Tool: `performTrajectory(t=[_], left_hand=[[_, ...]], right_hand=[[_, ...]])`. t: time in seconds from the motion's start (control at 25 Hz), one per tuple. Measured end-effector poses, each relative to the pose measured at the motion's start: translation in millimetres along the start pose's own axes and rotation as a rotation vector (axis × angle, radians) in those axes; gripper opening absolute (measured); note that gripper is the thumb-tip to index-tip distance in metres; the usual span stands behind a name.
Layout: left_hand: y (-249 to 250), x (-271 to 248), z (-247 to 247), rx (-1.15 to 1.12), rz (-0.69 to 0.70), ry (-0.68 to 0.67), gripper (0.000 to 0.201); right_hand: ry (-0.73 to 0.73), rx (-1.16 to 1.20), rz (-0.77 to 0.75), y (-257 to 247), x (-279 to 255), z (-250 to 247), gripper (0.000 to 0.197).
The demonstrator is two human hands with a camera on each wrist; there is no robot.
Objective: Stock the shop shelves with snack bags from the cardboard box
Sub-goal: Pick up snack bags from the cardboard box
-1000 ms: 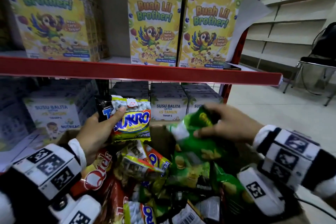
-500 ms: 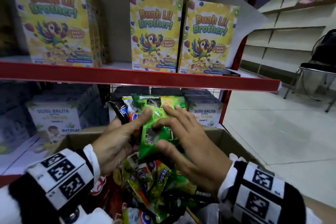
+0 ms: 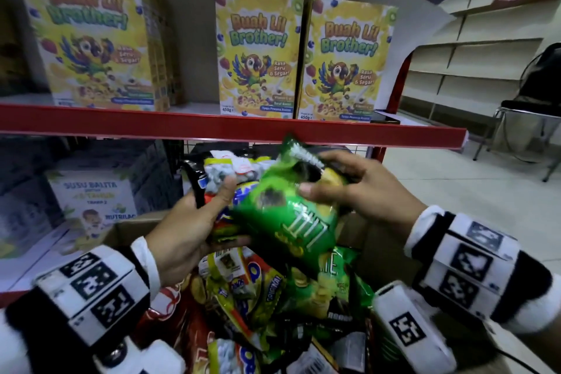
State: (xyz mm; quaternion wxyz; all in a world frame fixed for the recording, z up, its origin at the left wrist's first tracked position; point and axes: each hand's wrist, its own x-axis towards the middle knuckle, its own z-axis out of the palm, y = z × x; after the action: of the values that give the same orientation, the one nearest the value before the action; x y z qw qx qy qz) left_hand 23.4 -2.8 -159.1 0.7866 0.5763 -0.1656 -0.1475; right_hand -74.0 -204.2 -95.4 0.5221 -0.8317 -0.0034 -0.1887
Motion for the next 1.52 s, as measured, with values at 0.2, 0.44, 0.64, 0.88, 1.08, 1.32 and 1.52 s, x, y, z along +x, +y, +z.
performTrajectory(t=[0.2, 0.44, 0.64, 0.88, 1.08, 1.32, 1.52], left_hand=[[4, -5, 3, -0.194, -0.114, -0.144, 0.081], [1, -9, 14, -0.073, -0.024, -0.145, 0.068], [5, -11, 10, 0.01, 0.008, -0.203, 0.079], [17, -4, 11, -0.146, 0.037, -0.303, 0.065], [22, 4, 18, -0.156, 0.072, -0.29, 0.061], [13, 29, 10, -0.111, -0.046, -0.296, 0.035], [-2, 60, 5, -0.041, -0.136, -0.316, 0.034]], right_hand=[[0.107, 0.585, 0.251, 10, 1, 3, 0.035], [0.14, 0.2, 0.133, 25, 2, 18, 0.099], [-0.161, -0.091, -0.042, 22, 0, 0, 0.093], [-0.086, 0.257, 0.081, 24, -3, -2, 0.041], [-0.106, 0.486, 0.247, 28, -1, -2, 0.045], [-0.058, 0.55, 0.256, 51, 9, -6, 0.044], [-0.042, 0.402, 0.062, 60, 32, -11, 0.048]])
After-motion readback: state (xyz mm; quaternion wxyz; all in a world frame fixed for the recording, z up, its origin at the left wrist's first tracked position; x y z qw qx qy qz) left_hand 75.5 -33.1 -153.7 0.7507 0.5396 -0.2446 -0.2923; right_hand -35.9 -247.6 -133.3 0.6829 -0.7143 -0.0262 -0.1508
